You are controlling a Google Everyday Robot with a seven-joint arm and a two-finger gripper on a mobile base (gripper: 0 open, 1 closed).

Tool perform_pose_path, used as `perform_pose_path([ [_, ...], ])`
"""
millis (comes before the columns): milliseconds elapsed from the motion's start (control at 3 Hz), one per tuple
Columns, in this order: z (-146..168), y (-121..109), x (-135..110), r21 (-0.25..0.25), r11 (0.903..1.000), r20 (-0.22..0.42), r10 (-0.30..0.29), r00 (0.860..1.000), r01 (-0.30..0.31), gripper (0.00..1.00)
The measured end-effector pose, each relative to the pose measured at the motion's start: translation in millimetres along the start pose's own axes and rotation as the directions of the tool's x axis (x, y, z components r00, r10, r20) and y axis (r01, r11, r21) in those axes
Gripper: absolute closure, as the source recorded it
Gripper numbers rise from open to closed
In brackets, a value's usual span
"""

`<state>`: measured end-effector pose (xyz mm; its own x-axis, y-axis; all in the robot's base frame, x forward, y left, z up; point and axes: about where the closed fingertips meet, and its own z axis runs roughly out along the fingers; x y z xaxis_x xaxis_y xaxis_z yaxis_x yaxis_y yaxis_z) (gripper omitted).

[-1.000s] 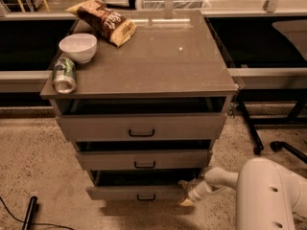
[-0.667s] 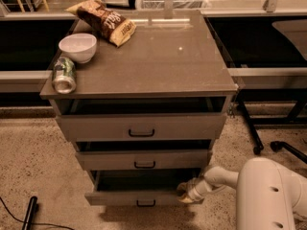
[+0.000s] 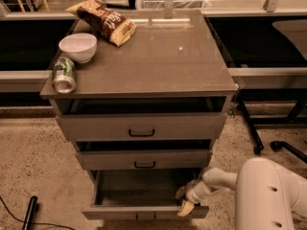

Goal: Open bottom drawer

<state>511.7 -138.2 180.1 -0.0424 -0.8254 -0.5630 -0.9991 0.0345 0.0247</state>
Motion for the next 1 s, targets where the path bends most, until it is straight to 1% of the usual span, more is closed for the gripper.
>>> perform_pose_path([
  [333,0.0,0.0,0.0,0.0,1.0,0.0,0.0,1.0,0.0,0.0],
  [667,0.1,0.1,0.0,0.0,1.0,0.0,0.0,1.0,0.0,0.0],
  [1000,0.3,7.9,4.9,-0.039,0.9991,0.026,-0.017,1.0,0.018,0.0],
])
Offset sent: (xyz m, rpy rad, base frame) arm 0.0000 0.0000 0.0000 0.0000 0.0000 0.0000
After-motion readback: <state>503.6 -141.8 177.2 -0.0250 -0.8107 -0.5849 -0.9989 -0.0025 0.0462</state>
